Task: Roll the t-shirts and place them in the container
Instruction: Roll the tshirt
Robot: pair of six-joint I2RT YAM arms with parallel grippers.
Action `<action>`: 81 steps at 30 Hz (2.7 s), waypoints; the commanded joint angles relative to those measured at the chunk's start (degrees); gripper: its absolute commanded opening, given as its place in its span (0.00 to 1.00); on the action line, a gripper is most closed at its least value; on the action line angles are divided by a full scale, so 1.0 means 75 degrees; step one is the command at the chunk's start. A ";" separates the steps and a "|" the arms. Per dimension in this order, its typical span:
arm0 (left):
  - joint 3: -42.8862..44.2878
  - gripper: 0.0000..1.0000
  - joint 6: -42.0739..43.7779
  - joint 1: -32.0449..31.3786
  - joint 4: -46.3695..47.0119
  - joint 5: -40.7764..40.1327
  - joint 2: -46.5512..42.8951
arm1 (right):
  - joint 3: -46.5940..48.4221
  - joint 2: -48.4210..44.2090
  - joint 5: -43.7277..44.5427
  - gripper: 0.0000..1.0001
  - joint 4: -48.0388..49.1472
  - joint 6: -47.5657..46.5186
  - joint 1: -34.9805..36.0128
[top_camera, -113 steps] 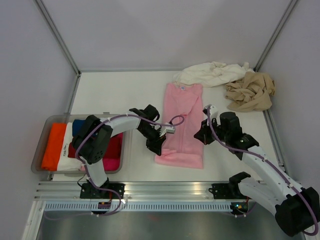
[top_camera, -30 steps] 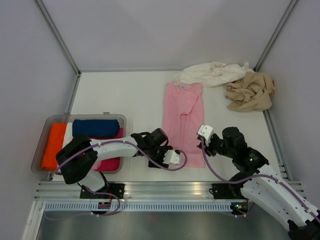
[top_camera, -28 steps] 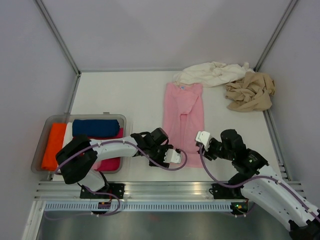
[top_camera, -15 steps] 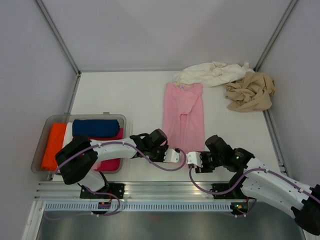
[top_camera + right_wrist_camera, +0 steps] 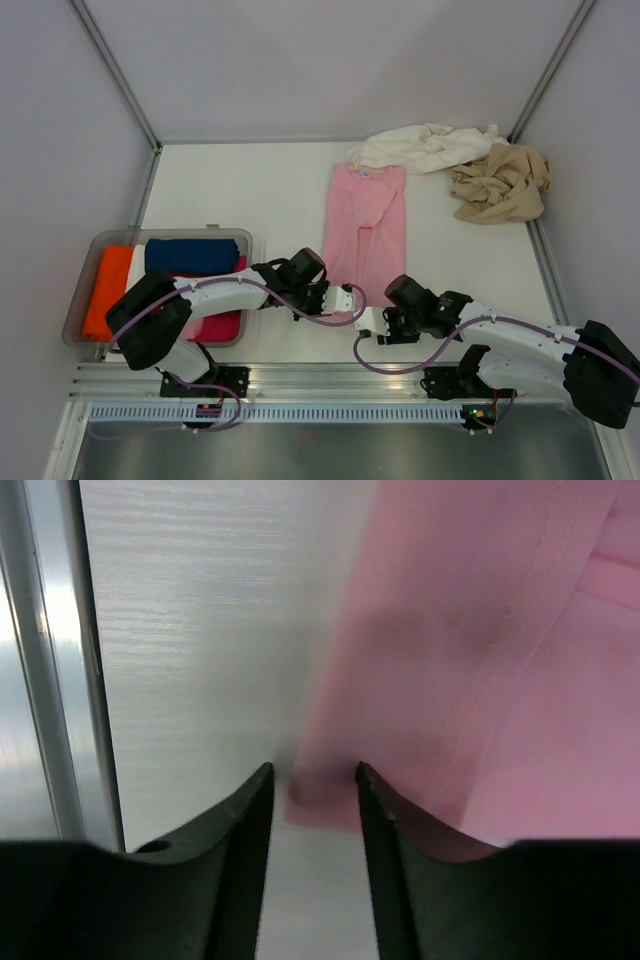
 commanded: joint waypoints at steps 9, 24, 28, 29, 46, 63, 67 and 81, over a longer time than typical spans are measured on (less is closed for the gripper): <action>0.0361 0.02 0.0566 0.0258 -0.1915 0.2136 -0.0552 | 0.0634 0.0282 -0.0764 0.00 -0.0053 0.0465 -0.0021; 0.1674 0.04 0.1258 0.1815 -0.4578 0.3508 0.0301 | 0.1783 0.0844 -0.3425 0.00 -0.1249 -0.0049 -0.1391; 0.1991 0.06 0.1468 0.2109 -0.4671 0.3403 0.0864 | 0.1748 0.0762 -0.3449 0.00 -0.0934 0.0347 -0.2012; 0.2038 0.07 0.1504 0.2133 -0.4671 0.3379 0.0935 | 0.1748 0.0774 -0.3449 0.00 -0.0771 0.0430 -0.2129; 0.3397 0.10 0.1211 0.2707 -0.5128 0.3496 0.2657 | 0.2298 0.0750 -0.2254 0.49 0.1396 0.4341 -0.3301; 0.4136 0.13 0.1082 0.3106 -0.5644 0.3719 0.3525 | 0.1551 0.1159 -0.2570 0.57 0.1176 0.7111 -0.3865; 0.4265 0.13 0.1094 0.3094 -0.5667 0.3649 0.3630 | 0.1303 0.1640 -0.2465 0.77 0.1761 0.7497 -0.3865; 0.4687 0.14 0.1223 0.3129 -0.5972 0.3555 0.3994 | 0.0823 0.1290 -0.3601 0.72 0.1458 0.7263 -0.3712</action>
